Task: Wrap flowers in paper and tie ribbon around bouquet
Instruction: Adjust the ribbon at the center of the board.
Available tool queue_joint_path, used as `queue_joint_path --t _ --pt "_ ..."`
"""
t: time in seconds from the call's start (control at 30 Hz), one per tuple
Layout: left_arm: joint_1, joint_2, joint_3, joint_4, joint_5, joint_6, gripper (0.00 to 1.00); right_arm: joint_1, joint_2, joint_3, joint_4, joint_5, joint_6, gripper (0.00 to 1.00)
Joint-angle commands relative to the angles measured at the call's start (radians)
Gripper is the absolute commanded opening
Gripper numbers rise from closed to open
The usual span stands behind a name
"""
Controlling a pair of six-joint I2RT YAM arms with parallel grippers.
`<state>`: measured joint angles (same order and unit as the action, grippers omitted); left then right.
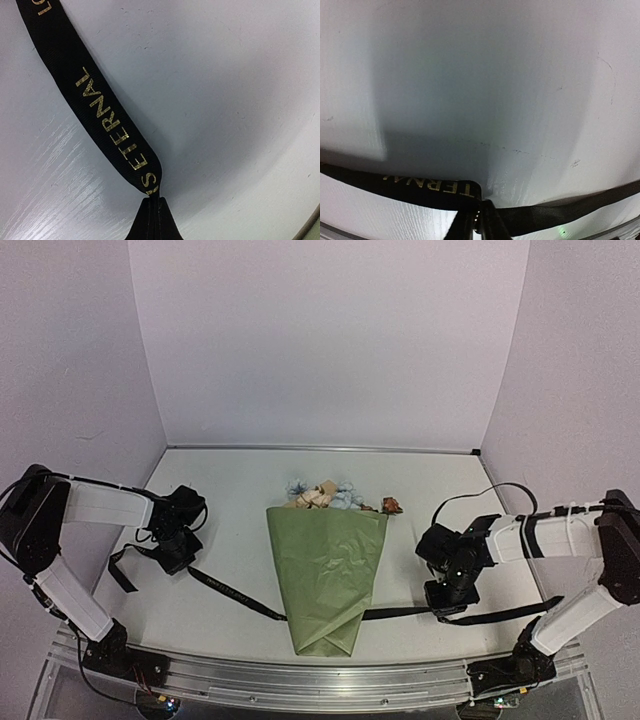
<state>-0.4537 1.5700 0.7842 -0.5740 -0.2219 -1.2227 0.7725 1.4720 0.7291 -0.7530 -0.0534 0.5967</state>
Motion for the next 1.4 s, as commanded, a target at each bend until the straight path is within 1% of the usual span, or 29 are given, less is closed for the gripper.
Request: queue_joint_path --t 0.0,0.37,0.53,0.73,0.93,1.07,1.1,1.13,1.17,1.27,1.3,1.33,1.37 --pt "0.015 -0.039 0.007 0.038 -0.053 0.036 0.0 -0.012 0.029 0.065 -0.018 -0.003 0.008 0.01" --pt "0.075 -0.028 0.014 0.098 -0.04 0.11 0.0 -0.103 0.144 0.255 -0.079 0.038 0.038 0.0" --pt "0.122 -0.015 0.016 0.126 -0.028 0.141 0.0 -0.126 0.217 0.365 -0.122 0.051 0.068 0.0" --pt "0.207 0.011 0.032 0.178 0.021 0.188 0.0 -0.14 0.264 0.482 -0.172 0.146 0.103 0.0" --pt "0.21 0.014 0.038 0.214 0.067 0.222 0.0 -0.171 0.323 0.573 -0.211 0.163 0.091 0.0" --pt "0.211 -0.033 0.006 0.241 0.08 0.232 0.0 -0.177 0.351 0.61 -0.224 0.118 0.085 0.0" --pt "0.21 -0.05 -0.005 0.252 0.085 0.241 0.0 -0.177 0.35 0.608 -0.224 0.108 0.086 0.02" --pt "0.209 -0.065 -0.015 0.272 0.102 0.255 0.0 -0.177 0.342 0.602 -0.225 0.102 0.087 0.09" --pt "0.208 -0.079 -0.024 0.291 0.121 0.269 0.0 -0.177 0.329 0.593 -0.226 0.101 0.088 0.2" --pt "0.203 -0.116 -0.045 0.311 0.161 0.305 0.0 -0.177 0.267 0.548 -0.226 0.127 0.088 0.55" --pt "0.201 -0.126 -0.05 0.314 0.173 0.313 0.0 -0.177 0.236 0.534 -0.226 0.138 0.09 0.65" --pt "0.199 -0.135 -0.053 0.315 0.18 0.32 0.0 -0.179 0.207 0.516 -0.226 0.145 0.091 0.72" --pt "0.198 -0.143 -0.055 0.312 0.186 0.327 0.0 -0.18 0.177 0.495 -0.226 0.159 0.1 0.76"
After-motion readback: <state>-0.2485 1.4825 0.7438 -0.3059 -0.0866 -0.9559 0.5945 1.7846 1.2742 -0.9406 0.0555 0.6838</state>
